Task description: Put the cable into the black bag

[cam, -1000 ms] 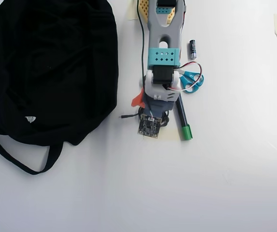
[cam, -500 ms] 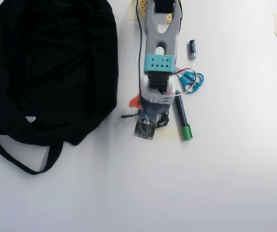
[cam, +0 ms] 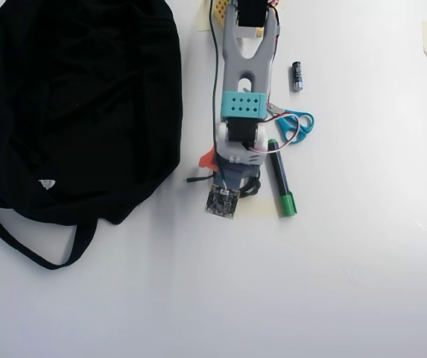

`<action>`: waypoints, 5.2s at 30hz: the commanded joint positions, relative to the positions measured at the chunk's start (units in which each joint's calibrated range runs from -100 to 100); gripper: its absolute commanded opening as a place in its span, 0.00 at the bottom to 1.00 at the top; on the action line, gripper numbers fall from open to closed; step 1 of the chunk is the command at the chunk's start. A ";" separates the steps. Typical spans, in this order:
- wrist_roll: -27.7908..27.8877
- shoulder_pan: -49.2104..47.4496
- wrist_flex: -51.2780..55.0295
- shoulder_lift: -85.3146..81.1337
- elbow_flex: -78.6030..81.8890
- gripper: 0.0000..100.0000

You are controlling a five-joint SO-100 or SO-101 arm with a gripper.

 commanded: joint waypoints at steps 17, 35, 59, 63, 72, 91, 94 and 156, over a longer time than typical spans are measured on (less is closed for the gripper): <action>0.32 0.10 0.16 -0.06 -1.10 0.20; 0.32 0.10 0.25 -0.31 -1.10 0.02; 3.20 0.10 30.65 -1.55 -32.37 0.02; 4.10 0.25 30.74 -4.95 -33.54 0.02; 5.56 0.40 31.00 -13.67 -27.34 0.02; 8.29 4.36 31.00 -47.53 9.59 0.02; 8.87 8.10 30.91 -51.09 12.47 0.02; -2.98 -1.10 12.74 -69.18 27.74 0.02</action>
